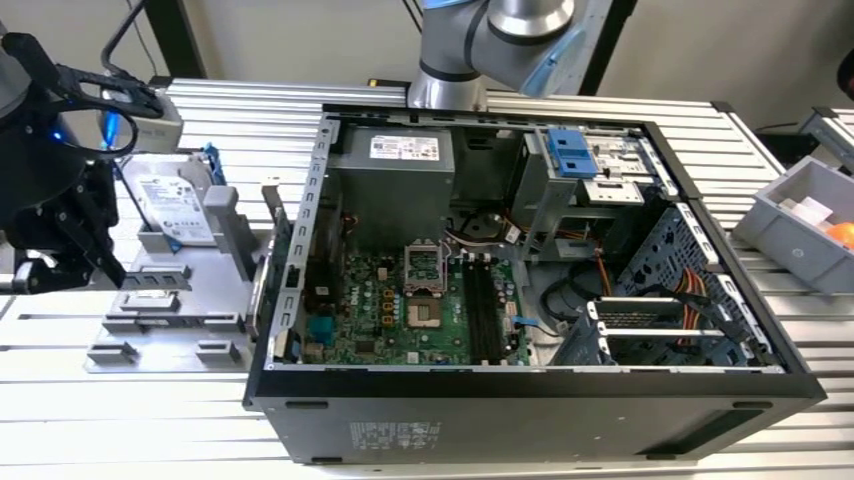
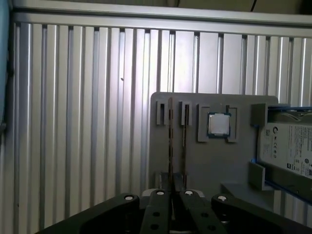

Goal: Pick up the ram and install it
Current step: 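Pick up the ram and move it above insertion slot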

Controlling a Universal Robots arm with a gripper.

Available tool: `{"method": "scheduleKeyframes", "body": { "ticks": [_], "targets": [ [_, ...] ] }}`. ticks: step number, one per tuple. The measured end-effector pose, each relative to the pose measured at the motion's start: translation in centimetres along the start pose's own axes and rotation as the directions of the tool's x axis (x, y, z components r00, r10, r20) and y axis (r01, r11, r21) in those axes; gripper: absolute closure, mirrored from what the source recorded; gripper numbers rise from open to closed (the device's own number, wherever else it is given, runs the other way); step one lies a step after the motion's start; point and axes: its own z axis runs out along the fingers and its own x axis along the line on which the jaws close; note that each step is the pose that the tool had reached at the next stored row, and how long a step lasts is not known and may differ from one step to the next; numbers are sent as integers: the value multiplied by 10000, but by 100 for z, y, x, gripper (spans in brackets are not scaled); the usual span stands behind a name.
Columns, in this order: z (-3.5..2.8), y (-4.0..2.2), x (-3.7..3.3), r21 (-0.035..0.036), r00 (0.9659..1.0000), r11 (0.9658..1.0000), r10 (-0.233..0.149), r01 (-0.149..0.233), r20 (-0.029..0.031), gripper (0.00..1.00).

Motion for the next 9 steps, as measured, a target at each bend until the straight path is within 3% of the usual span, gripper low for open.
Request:
{"method": "scheduleKeyframes", "body": {
  "ticks": [9],
  "targets": [
    [-85,3,-4,13,9996,9997,261,-261,100,100]
  ]
}}
